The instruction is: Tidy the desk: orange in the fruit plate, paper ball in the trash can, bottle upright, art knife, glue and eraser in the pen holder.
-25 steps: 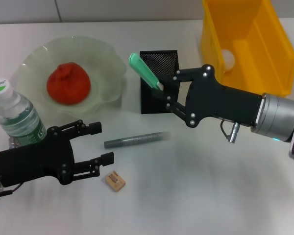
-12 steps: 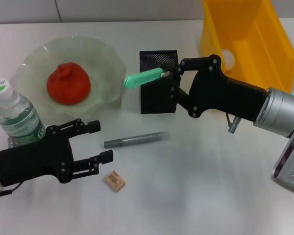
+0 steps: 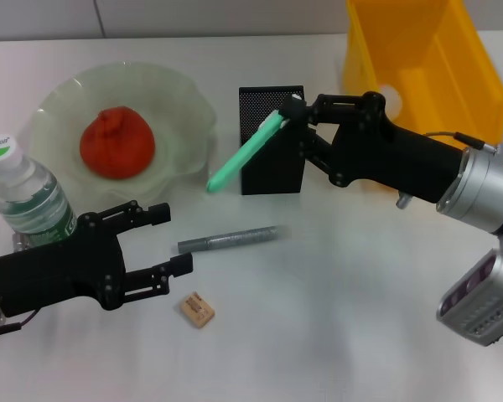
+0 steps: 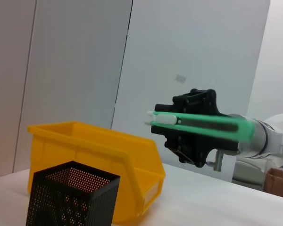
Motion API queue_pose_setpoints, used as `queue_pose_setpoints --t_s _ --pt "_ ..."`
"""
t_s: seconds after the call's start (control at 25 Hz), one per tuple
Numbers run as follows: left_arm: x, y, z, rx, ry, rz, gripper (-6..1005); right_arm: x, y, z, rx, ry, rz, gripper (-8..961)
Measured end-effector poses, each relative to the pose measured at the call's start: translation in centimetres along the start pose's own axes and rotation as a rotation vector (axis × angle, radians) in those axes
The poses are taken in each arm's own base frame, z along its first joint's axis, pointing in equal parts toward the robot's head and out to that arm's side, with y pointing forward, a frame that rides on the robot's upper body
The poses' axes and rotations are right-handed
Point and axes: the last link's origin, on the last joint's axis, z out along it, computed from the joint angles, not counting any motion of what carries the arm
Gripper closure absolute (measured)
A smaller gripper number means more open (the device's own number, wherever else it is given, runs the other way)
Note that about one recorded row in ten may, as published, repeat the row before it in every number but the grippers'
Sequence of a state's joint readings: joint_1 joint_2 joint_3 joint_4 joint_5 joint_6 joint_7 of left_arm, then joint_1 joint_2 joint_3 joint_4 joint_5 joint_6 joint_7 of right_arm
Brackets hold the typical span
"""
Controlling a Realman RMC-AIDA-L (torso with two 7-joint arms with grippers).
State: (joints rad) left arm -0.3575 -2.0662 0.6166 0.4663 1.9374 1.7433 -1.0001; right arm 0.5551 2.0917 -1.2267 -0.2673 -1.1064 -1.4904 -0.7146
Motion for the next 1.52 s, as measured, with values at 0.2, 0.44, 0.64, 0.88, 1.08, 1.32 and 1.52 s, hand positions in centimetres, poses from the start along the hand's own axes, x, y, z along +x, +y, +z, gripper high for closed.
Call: queue_pose_setpoints --t_s 0.2,0.44,0.64,0.88,1.08,1.32,1.52 --pt "-0.1 -0.1 0.0 0.006 -0.004 0.002 218 0.2 -0.2 -0.2 0.012 0.013 -0.232 776" --pt "-0.7 -0.1 0.3 0.027 -0.009 0.025 219 0.6 -0.8 -0.8 0.053 0.081 -0.529 776" --pt "-0.7 -0.1 0.2 0.036 -0.004 0.033 219 0.3 -1.1 -1.0 0.081 0.081 -0.664 775" --pt "-0.6 -0.2 0.1 0.041 0.001 0.034 219 0.4 -1.7 -1.0 0.102 0.091 -0.77 775" --pt "-0.6 -0.2 0.2 0.041 0.001 0.034 219 1.0 -2.1 -1.4 0.104 0.136 -0.827 775" --pt "-0.6 -0.2 0.1 0.041 0.001 0.034 219 1.5 -2.3 -2.0 0.097 0.191 -0.901 776" --pt "-0.6 -0.2 0.1 0.041 0.001 0.033 219 2.2 -2.0 -2.5 0.051 0.241 -0.953 776"
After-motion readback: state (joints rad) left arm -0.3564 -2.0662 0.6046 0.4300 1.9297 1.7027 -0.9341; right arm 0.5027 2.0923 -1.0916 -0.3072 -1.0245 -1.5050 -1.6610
